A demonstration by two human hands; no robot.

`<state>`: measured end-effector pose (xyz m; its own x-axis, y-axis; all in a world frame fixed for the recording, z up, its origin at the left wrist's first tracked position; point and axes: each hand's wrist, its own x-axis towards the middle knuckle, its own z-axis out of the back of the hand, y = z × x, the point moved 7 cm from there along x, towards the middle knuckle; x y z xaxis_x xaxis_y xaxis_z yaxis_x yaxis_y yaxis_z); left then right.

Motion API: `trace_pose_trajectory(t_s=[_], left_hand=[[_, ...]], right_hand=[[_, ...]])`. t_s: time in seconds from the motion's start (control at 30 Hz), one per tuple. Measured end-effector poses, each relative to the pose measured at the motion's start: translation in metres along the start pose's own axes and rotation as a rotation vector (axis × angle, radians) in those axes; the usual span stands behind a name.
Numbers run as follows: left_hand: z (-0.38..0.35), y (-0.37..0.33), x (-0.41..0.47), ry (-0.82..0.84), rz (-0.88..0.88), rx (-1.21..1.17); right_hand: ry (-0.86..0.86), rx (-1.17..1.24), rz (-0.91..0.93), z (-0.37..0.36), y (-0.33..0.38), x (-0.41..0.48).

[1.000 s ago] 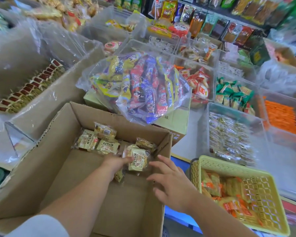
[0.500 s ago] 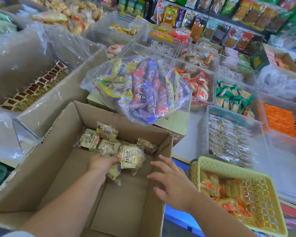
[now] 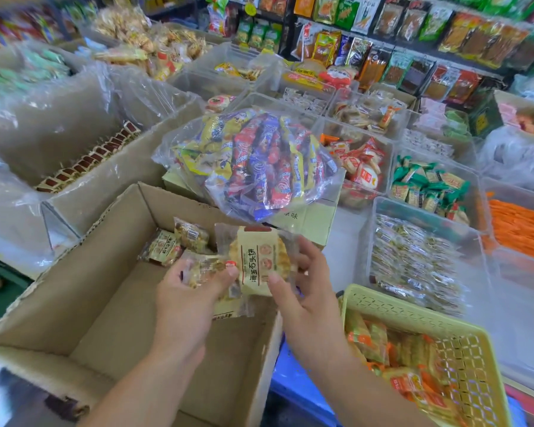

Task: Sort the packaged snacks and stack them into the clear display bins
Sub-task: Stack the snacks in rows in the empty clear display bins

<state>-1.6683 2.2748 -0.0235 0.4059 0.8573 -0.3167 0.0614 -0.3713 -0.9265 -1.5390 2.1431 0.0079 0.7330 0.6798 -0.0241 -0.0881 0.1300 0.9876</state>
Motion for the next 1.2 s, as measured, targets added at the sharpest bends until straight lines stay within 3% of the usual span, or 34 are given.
trace_pose_trajectory(t_s=[0.17, 0.27, 0.37, 0.63, 0.73, 0.87, 0.97, 1.07, 1.2], left_hand=[[-0.052, 0.010, -0.047, 0.077, 0.000, -0.002], [-0.075, 0.032, -0.059, 0.071, 0.029, 0.016], [-0.101, 0.054, -0.070, 0.025, 0.105, -0.055], [-0.165, 0.092, -0.089, 0.004, 0.241, -0.115], [-0.180, 0.098, -0.090, 0.007, 0.253, -0.084], [-0.199, 0.102, -0.088, 0.011, 0.256, -0.105], [-0.203, 0.104, -0.086, -0.027, 0.258, -0.089], [-0.206, 0.108, -0.085, -0.017, 0.295, -0.054], [-0.214, 0.110, -0.082, -0.026, 0.327, -0.055]], right_hand=[[0.016, 0.221, -0.043, 0.061, -0.007, 0.003], [-0.017, 0.310, -0.161, 0.116, -0.033, 0.007], [-0.182, 0.299, -0.301, 0.191, -0.072, 0.011], [-0.324, 0.150, -0.410, 0.343, -0.148, 0.064], [-0.246, 0.150, -0.512, 0.350, -0.171, 0.101], [0.032, 0.155, -0.660, 0.322, -0.193, 0.127], [0.128, -0.173, -0.641, 0.314, -0.205, 0.135], [0.152, -0.666, -0.454, 0.312, -0.197, 0.147], [0.181, -0.833, -0.252, 0.303, -0.187, 0.153]])
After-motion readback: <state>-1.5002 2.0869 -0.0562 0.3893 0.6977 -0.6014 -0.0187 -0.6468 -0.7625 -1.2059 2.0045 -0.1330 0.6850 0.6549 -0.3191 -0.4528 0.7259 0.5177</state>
